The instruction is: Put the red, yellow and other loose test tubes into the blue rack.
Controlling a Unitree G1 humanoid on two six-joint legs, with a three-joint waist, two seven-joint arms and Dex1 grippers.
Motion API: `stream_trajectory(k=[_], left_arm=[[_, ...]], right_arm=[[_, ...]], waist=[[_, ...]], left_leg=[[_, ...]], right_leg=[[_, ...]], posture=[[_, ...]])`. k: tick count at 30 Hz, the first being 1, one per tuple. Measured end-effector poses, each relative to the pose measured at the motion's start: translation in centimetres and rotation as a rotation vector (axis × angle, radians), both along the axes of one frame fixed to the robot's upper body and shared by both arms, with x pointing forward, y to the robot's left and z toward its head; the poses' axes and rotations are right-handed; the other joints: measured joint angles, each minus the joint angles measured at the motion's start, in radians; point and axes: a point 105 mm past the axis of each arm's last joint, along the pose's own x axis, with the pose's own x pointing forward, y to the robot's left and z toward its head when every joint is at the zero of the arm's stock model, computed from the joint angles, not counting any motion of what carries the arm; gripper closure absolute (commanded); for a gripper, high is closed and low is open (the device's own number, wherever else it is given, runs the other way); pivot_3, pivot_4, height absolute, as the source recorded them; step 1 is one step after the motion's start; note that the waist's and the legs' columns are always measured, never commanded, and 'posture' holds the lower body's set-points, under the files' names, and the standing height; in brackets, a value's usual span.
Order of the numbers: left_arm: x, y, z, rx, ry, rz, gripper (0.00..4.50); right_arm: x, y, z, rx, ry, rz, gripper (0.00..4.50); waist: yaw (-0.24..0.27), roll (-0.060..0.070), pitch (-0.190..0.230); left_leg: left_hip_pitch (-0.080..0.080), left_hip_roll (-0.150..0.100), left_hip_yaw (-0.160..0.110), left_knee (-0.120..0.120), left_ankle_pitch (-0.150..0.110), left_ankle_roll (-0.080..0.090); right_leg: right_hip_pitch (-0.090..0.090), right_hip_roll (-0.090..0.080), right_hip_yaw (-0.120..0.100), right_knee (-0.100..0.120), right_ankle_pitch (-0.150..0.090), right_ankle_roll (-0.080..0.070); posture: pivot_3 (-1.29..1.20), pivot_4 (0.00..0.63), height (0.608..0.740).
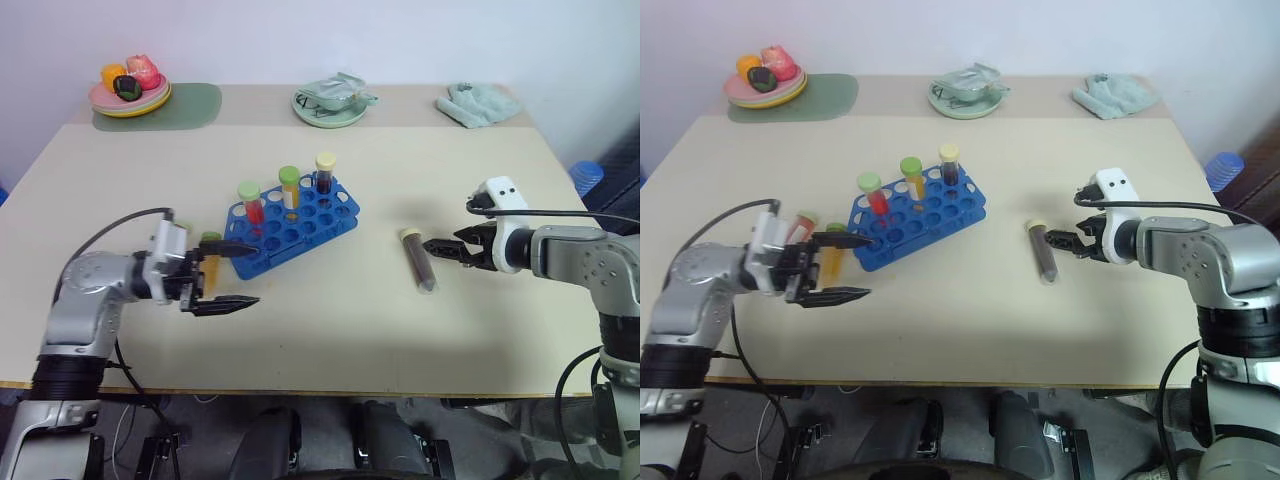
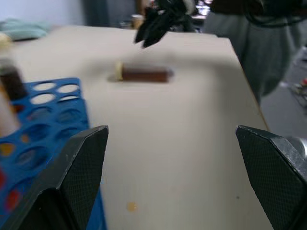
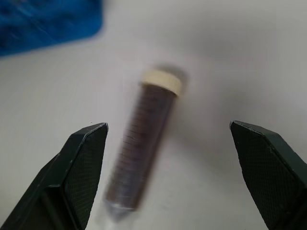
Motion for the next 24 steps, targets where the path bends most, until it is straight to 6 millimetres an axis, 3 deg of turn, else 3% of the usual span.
stream_trajectory(k=[7, 12, 17, 24], left_arm=[[0.7, -2.4, -1.6, 0.036, 0.022, -0.057, 0.19], [1.3, -3.5, -1.8, 0.02, 0.03, -0.077, 0.19], [1.2, -4.9, -2.3, -0.009, 0.053, -0.108, 0.19], [1.2, -5.4, -2.4, -0.026, 0.06, -0.116, 0.19]], right_arm=[[2.5, 0.0, -0.2, 0.042, 0.102, -0.048, 0.32], [4.0, -0.6, -0.2, 0.064, 0.17, -0.094, 0.32], [4.4, 0.2, -1.4, 0.042, 0.234, -0.07, 0.32], [5.1, 1.0, -1.5, 0.028, 0.246, -0.059, 0.32]], waist=[[-0.004, 0.0, 0.0], [-0.003, 0.0, 0.0], [-0.003, 0.0, 0.0], [-0.015, -0.001, -0.001]], left_leg=[[-0.003, -0.001, 0.001, 0.004, 0.001, -0.001], [-0.005, -0.001, 0.0, 0.012, 0.0, 0.001], [-0.008, -0.001, 0.0, 0.015, 0.0, 0.001], [-0.007, 0.0, 0.0, 0.017, 0.0, 0.001]], right_leg=[[-0.005, 0.0, 0.0, 0.009, 0.0, 0.0], [-0.005, 0.0, 0.0, 0.014, 0.0, 0.0], [-0.007, 0.0, 0.0, 0.014, 0.0, 0.0], [-0.007, 0.0, 0.0, 0.016, 0.0, 0.001]], posture=[[0.0, 0.15, 0.74], [0.0, 0.15, 0.74], [0.0, 0.15, 0.74], [0.0, 0.15, 0.74]])
